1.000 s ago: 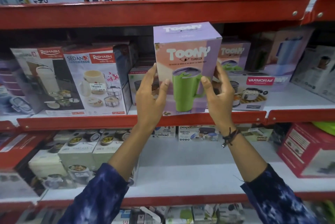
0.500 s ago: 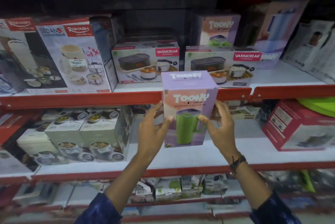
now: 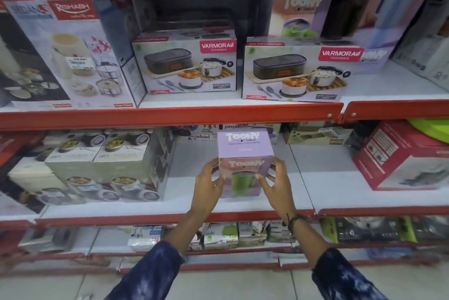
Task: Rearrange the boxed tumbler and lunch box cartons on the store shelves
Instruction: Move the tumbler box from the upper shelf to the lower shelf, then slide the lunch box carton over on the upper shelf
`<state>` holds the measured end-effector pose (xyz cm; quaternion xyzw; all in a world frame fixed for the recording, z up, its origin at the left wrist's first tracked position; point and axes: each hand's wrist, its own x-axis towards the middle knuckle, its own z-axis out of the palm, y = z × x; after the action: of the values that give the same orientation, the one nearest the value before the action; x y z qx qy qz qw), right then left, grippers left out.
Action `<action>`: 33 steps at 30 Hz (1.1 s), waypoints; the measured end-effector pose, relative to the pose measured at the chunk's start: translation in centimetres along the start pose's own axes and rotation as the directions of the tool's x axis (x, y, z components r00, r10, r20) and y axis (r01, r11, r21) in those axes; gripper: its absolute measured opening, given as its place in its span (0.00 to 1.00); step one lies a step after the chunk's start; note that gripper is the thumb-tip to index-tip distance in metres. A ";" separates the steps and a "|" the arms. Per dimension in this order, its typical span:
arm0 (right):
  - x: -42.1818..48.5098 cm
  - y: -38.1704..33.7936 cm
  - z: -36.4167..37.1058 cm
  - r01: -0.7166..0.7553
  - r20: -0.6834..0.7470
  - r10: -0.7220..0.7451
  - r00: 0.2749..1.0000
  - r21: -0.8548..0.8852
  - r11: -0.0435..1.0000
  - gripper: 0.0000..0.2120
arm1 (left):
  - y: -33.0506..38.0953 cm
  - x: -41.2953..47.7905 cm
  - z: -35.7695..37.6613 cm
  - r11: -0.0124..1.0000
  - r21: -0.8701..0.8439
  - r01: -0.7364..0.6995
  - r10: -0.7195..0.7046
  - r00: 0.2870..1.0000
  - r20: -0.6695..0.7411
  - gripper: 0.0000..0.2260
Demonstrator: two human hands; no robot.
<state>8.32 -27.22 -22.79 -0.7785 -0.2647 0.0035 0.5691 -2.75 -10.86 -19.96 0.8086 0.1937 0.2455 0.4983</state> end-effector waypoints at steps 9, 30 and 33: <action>0.5 2.5 1.4 0.000 0.054 0.003 0.999 -0.070 0.998 0.27 | -2.8 0.6 0.9 0.994 0.009 0.112 -0.112 0.993 0.043 0.21; 15.2 -10.0 -14.4 0.051 -0.521 -0.148 0.841 -0.196 0.979 0.28 | 17.0 14.5 0.2 0.977 -0.010 -0.213 0.209 0.967 -0.147 0.17; 15.6 -9.7 -13.9 0.051 -0.509 -0.124 0.852 -0.156 0.987 0.22 | 17.2 15.0 1.0 0.976 -0.090 -0.198 0.180 0.969 -0.170 0.14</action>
<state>22.02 -31.02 -4.68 -0.7751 -0.1370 -0.2495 0.5642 11.13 -10.59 -1.78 0.7732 0.1419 0.3664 0.4978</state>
